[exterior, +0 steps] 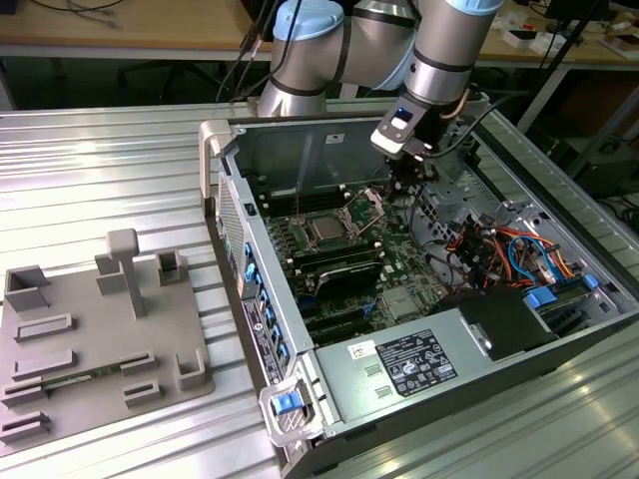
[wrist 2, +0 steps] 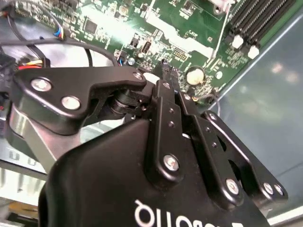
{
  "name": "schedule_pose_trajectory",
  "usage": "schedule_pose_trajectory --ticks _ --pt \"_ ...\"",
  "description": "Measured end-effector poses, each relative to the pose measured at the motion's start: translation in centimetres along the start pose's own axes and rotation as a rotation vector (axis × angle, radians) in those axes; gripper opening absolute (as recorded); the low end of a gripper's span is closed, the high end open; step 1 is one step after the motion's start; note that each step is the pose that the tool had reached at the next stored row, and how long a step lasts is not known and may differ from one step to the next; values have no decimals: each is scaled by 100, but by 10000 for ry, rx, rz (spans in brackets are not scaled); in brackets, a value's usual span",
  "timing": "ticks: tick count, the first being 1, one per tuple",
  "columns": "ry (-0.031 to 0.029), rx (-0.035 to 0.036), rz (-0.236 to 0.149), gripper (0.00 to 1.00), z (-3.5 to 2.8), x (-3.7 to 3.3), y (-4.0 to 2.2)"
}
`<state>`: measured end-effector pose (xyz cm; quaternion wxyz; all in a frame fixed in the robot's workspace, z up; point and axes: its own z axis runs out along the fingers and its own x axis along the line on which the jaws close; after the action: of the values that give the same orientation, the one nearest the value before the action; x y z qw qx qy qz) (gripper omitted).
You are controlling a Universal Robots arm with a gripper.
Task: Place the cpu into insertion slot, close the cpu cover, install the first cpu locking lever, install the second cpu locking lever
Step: 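Close the cpu cover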
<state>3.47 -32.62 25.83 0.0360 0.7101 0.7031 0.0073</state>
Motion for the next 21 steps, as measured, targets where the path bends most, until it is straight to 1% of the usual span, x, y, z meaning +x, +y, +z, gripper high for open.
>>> schedule_pose_trajectory --ticks 1,2,4,5,6,8,9,21 --pt "10 -6 -165 11 9 0 0" --pt "15 -8 -243 11 25 1 -2" --pt "18 -9 -272 11 64 4 -12" --pt "18 -10 -276 11 91 6 -31" --pt "18 -9 -283 11 118 7 -69" --pt "19 -8 -294 11 140 8 -116" --pt "18 -5 -298 11 145 8 -135" --pt "21 -4 -300 11 147 8 -140"
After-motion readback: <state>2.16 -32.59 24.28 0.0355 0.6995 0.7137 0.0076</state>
